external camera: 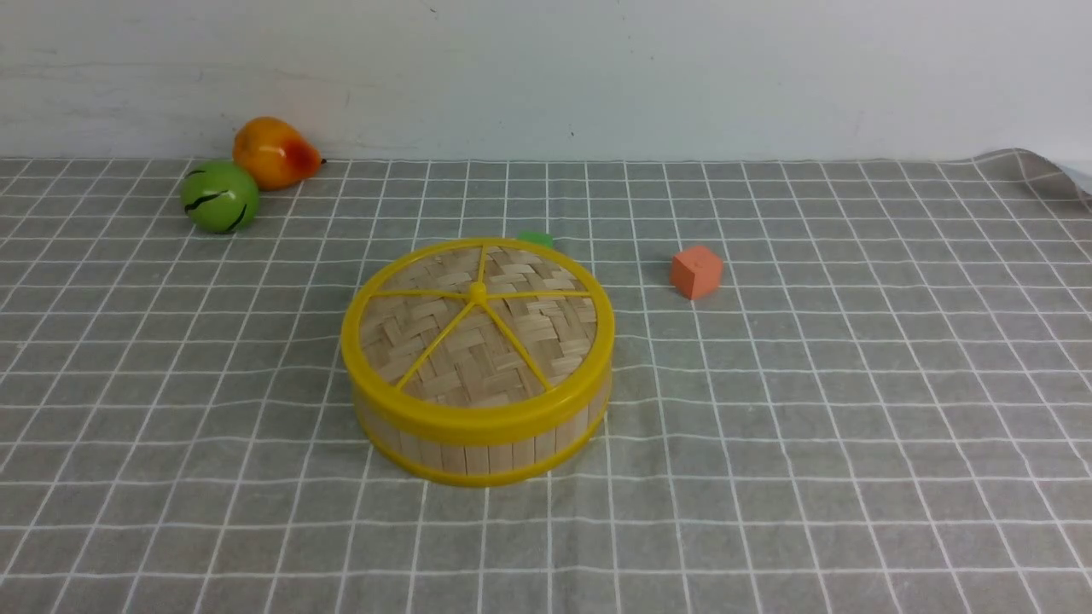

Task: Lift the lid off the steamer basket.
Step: Use the left arm to lift the lid of the steamer

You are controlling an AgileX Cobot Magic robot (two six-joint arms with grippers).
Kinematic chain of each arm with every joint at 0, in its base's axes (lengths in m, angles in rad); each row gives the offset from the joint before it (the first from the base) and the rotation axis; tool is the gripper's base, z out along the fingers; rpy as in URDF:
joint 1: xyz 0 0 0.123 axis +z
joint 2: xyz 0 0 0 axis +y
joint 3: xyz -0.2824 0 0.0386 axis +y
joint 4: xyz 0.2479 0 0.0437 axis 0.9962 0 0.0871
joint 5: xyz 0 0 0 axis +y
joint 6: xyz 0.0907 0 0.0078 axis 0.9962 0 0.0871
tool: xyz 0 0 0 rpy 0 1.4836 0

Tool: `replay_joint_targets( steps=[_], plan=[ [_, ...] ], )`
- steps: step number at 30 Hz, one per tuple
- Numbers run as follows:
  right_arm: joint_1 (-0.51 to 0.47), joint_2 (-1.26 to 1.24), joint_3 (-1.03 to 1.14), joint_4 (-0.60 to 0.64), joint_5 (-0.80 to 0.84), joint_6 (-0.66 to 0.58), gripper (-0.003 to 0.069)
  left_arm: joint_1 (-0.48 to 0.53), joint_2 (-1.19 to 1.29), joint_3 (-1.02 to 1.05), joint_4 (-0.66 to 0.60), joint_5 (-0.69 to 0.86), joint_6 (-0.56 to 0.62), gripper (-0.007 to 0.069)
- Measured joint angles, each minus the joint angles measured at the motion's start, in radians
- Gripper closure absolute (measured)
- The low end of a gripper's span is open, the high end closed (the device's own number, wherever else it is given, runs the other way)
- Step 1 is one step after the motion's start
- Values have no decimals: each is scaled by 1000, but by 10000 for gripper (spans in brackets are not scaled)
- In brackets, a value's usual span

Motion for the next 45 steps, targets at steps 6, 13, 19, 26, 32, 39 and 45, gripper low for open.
replay_joint_targets(
  steps=[6,13,19,26,32,39,45],
  plan=[
    [0,0,0,0,0,0,417,0,0,0,10,0,0,386],
    [0,0,0,0,0,0,417,0,0,0,13,0,0,386],
    [0,0,0,0,0,0,417,0,0,0,36,-44,0,386],
    [0,0,0,0,0,0,417,0,0,0,135,-423,-11,386],
    [0,0,0,-1,0,0,417,1,0,0,135,-874,-28,386],
    [0,0,0,-1,0,0,417,1,1,-121,-30,-914,3,420],
    [0,0,0,-1,0,0,417,1,221,-545,-111,-583,166,637]
  ],
)
